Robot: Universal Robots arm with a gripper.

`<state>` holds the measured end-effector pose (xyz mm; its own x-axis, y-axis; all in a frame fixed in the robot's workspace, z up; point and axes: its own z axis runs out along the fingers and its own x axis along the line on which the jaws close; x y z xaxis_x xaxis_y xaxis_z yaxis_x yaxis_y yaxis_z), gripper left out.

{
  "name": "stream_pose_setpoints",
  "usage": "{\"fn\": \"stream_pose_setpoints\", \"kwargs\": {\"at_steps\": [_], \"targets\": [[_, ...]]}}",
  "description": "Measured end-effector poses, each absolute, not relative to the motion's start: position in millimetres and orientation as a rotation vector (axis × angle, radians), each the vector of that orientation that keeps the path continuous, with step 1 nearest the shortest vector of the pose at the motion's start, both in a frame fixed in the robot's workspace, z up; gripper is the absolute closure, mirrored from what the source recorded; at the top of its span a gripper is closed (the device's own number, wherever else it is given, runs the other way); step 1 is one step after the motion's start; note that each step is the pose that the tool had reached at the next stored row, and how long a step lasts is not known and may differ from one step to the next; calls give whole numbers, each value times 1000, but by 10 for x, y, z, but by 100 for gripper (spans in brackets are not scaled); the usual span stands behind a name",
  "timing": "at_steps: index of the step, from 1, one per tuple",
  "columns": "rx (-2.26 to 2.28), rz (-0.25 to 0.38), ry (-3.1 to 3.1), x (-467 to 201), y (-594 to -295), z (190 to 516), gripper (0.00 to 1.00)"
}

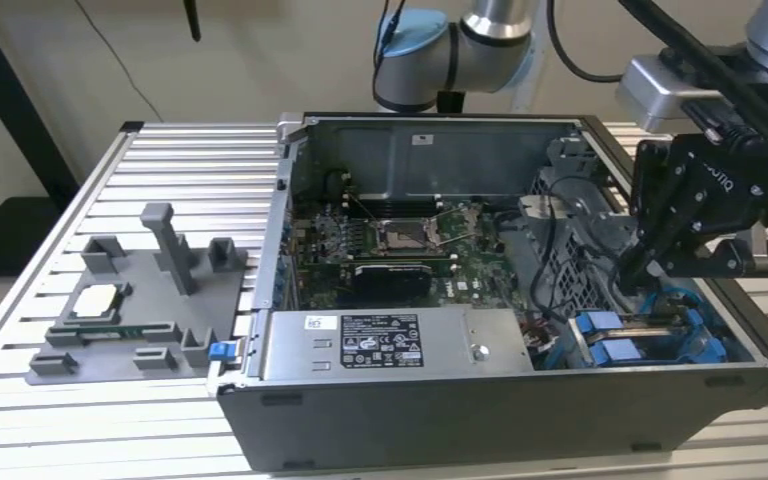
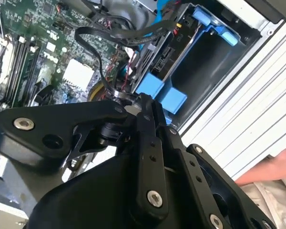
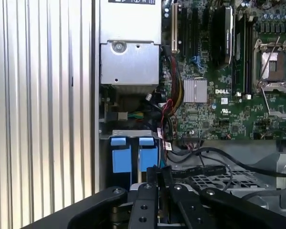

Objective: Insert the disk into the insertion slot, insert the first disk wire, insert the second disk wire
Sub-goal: 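Insert the second disk wire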

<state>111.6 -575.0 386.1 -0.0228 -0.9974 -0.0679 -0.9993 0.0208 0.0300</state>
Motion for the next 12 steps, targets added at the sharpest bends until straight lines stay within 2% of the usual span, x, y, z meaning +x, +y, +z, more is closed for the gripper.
{"fn": "stream_pose_setpoints", "kwargs": {"at_steps": [7, 12], "targets": [[-2141, 9, 2171, 1105, -5772, 3851, 100], [-2138, -3, 2163, 1105, -5776, 3845, 100]]}}
